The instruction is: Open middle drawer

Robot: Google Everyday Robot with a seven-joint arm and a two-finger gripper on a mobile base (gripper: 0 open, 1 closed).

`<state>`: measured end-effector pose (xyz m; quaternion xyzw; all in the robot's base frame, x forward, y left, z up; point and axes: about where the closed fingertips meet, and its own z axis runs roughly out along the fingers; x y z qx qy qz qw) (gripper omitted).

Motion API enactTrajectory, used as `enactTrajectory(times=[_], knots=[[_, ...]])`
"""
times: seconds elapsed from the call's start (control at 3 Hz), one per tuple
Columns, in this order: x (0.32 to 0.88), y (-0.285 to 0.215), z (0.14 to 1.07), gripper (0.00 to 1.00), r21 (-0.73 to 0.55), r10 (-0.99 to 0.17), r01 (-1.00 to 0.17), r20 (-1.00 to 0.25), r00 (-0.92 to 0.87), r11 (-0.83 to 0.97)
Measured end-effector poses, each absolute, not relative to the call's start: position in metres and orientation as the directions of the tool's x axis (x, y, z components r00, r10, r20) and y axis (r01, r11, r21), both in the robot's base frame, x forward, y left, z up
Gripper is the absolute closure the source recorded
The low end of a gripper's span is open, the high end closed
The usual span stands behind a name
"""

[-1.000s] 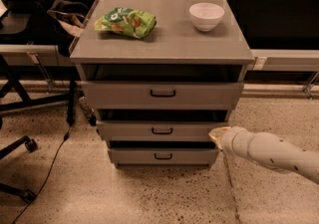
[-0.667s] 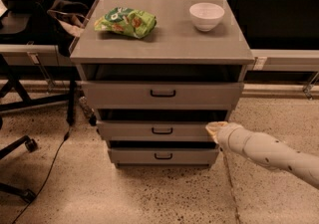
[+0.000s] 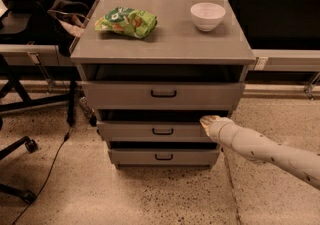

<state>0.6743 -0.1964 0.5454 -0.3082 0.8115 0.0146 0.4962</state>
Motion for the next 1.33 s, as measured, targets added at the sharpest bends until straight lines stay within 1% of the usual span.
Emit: enactTrajectory(times=[0.33, 1.0, 1.33], knots=[[0.689, -0.203, 0.513, 1.00, -0.289, -0.466, -0.446, -0.807, -0.362, 0.847], [0.723, -0.221, 0.480, 1.00, -0.299, -0.419, -0.329, -0.816, -0.399, 0.896], [0.763, -0.228, 0.473, 1.00, -0.293, -0.382, -0.272, -0.840, -0.384, 0.917]])
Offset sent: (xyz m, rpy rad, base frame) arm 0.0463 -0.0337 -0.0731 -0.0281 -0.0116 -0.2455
